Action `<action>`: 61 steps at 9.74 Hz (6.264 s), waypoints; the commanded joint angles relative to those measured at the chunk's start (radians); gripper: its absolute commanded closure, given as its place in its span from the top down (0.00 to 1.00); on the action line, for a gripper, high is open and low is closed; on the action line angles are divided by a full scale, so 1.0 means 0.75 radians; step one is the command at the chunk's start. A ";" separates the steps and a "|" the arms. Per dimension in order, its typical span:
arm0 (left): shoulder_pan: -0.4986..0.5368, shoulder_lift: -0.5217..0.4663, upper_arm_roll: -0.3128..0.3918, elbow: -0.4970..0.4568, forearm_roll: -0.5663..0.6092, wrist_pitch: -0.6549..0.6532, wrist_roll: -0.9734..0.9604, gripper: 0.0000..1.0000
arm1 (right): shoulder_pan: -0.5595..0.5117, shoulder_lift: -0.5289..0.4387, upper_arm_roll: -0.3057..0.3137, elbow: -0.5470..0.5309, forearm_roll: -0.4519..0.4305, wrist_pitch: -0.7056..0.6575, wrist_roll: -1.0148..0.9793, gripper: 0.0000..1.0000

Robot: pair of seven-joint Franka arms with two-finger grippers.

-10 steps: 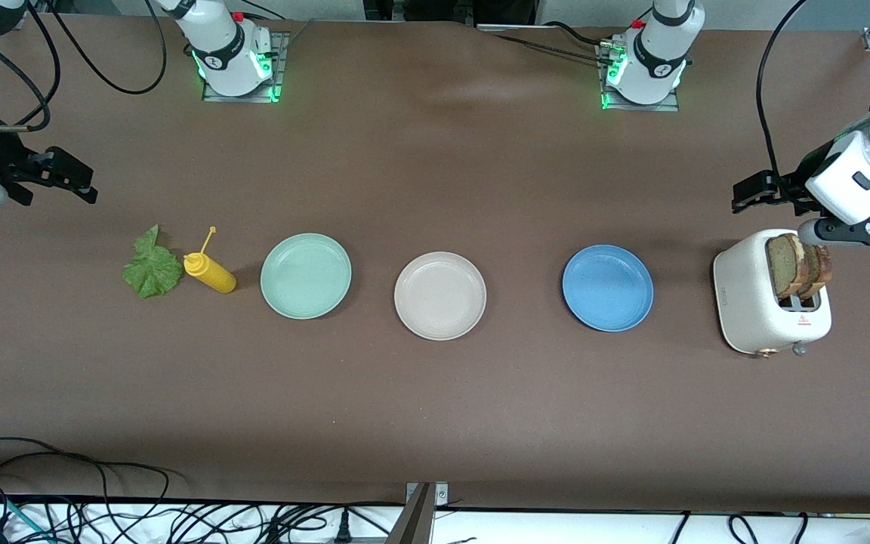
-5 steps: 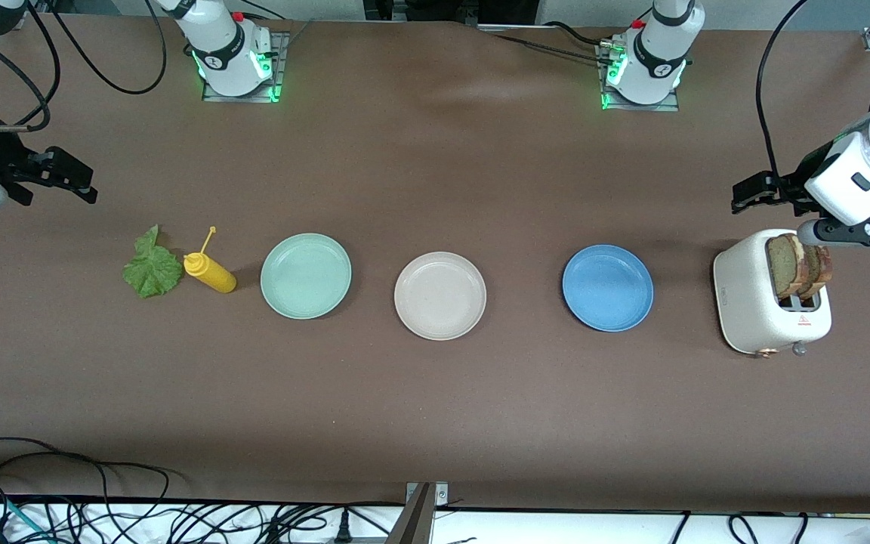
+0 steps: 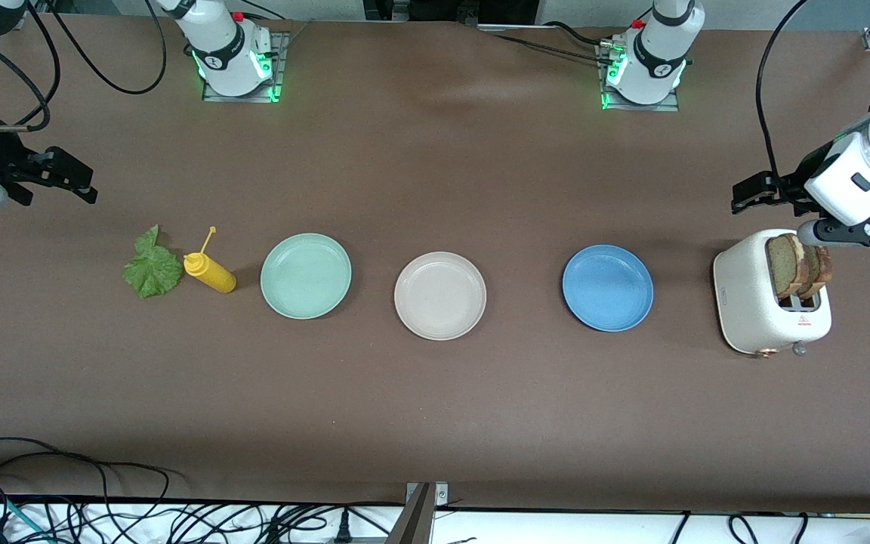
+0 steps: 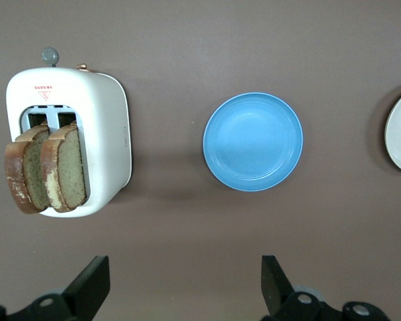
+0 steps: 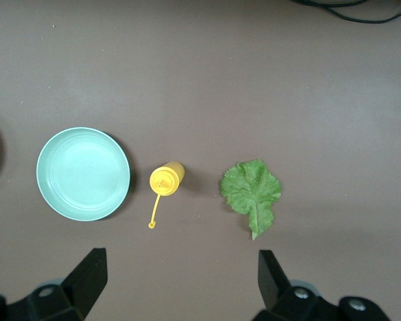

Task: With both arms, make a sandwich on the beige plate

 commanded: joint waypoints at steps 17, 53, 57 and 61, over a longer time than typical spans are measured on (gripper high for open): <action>0.002 0.027 -0.001 0.035 0.016 0.019 0.021 1.00 | -0.001 0.010 0.012 0.036 0.023 -0.030 -0.014 1.00; 0.379 0.078 0.003 -0.562 0.065 0.831 0.502 0.00 | -0.008 0.012 0.008 0.038 0.023 -0.032 -0.012 1.00; 0.375 0.078 0.001 -0.371 0.059 0.620 0.490 0.00 | -0.008 0.012 0.005 0.038 0.023 -0.034 -0.012 1.00; 0.358 0.154 -0.009 -0.035 -0.181 0.179 0.494 0.00 | -0.008 0.012 0.005 0.038 0.023 -0.034 -0.012 1.00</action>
